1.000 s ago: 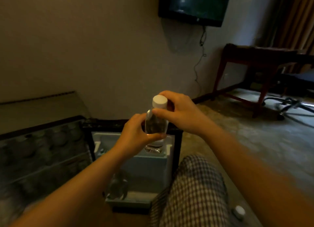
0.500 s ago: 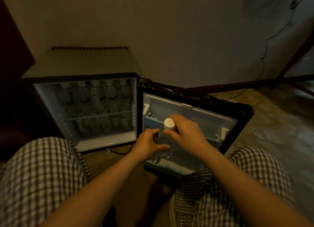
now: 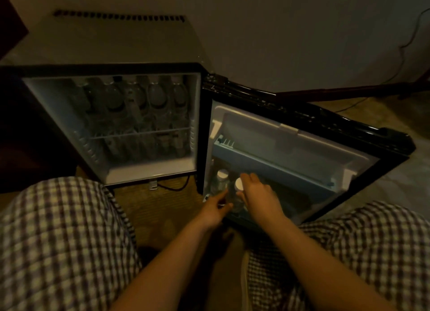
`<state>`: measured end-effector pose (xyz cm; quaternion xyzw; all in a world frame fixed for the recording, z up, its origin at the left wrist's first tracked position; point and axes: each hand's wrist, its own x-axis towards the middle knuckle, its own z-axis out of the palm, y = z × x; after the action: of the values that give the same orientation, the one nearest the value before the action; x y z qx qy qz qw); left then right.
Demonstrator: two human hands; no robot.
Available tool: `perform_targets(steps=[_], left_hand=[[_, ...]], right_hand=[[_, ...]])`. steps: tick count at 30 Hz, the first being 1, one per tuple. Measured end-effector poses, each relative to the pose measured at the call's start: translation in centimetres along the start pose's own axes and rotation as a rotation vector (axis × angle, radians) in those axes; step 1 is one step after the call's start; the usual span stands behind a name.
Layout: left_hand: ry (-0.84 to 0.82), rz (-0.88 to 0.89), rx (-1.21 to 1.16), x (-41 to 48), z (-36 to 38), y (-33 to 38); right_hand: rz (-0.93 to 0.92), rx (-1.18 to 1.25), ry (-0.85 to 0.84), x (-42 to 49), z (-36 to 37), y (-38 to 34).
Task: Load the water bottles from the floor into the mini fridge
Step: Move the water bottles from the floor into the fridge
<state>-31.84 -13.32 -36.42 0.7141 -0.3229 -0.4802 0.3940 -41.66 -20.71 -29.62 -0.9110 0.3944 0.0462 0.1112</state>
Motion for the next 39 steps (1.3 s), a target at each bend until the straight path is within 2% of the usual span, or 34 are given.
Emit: perform_targets(steps=[4,11,19,24,28,32,35,39], left_hand=[[-0.019,-0.021,-0.06,0.7,0.3,-0.2],[-0.053,-0.041,-0.089,2.3,0.7,-1.0],[-0.046,-0.039,-0.113,3.4,1.2,-2.6],[-0.033,-0.042,-0.113,4.0,1.5,-2.3],[0.063,-0.015,-0.065,4.0,1.4,-1.8],[0.124,0.036,-0.016,3.8,0.9,-0.6],[0.068,0.06,0.05,3.1,0.7,0.5],[-0.038,0.149,0.196,1.6,1.2,2.8]], right_hand=[[0.07,0.046,-0.089,1.1,1.4,0.3],[0.17,0.224,-0.071,2.1,3.0,1.2],[0.199,0.349,-0.087,3.6,4.1,1.6],[0.321,0.453,-0.113,4.4,4.1,1.7],[0.332,0.391,-0.149,3.9,3.9,1.7],[0.285,0.099,-0.243,3.1,2.3,1.5],[0.219,-0.085,-0.243,2.5,-0.4,1.1],[0.142,-0.164,-0.176,0.2,-4.3,1.4]])
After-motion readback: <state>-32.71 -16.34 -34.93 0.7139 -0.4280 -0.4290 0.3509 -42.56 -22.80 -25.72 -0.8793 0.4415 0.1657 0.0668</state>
